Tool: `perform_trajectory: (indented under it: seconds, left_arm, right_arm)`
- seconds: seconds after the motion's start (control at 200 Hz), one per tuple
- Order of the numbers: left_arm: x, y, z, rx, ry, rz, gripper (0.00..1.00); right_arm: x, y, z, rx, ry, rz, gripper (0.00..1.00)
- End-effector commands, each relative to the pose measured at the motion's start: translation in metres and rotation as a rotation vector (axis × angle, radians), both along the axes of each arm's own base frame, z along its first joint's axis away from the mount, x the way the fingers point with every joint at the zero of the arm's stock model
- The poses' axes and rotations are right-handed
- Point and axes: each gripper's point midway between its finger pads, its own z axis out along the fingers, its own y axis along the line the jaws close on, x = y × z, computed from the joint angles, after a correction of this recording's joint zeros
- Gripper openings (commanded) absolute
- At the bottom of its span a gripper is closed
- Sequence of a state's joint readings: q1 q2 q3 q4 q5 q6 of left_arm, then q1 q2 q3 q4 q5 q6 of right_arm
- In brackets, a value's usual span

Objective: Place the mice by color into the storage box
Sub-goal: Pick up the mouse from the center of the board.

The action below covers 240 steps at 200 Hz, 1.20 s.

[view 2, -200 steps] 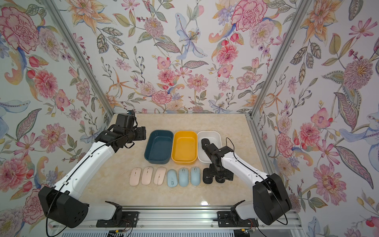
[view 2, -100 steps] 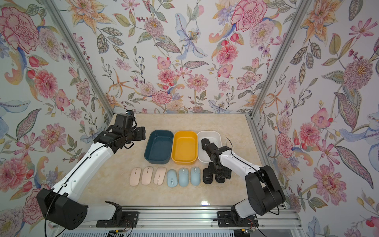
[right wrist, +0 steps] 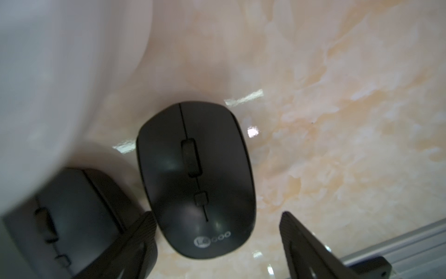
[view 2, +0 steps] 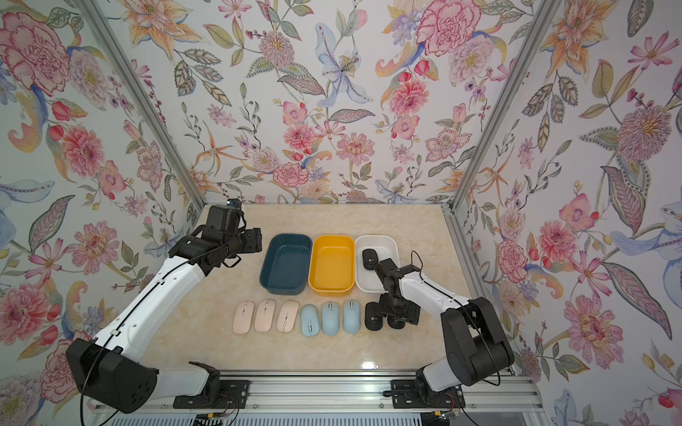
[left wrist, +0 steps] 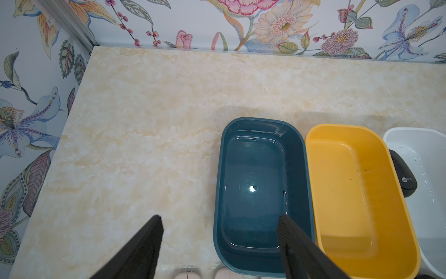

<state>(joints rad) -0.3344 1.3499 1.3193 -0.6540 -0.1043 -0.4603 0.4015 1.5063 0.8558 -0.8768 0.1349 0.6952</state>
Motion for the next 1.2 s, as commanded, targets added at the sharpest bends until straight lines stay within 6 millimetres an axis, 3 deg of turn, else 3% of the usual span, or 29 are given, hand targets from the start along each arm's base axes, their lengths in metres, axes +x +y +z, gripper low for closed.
perform_trajectory:
  seconds: [0.0, 0.265, 0.715, 0.99, 1.195]
  left_arm:
    - [-0.009, -0.003, -0.002, -0.007, 0.016, -0.008, 0.78]
    - [-0.009, -0.004, -0.002, -0.007, 0.018, -0.011, 0.78]
    - [-0.011, -0.005, -0.001, -0.008, 0.018, -0.009, 0.78]
    - [-0.012, -0.007, 0.004, -0.012, 0.008, -0.019, 0.78]
    - [-0.014, -0.007, 0.004, -0.008, 0.010, -0.024, 0.78]
  right_arm:
    - [0.002, -0.001, -0.010, 0.004, 0.025, 0.013, 0.84]
    - [0.011, -0.001, -0.015, 0.012, 0.022, 0.013, 0.82]
    - [-0.011, -0.003, -0.019, 0.020, 0.035, -0.003, 0.71]
    - [-0.014, -0.005, -0.019, 0.007, 0.017, 0.014, 0.82]
    - [-0.010, -0.005, -0.021, 0.000, -0.001, 0.026, 0.78]
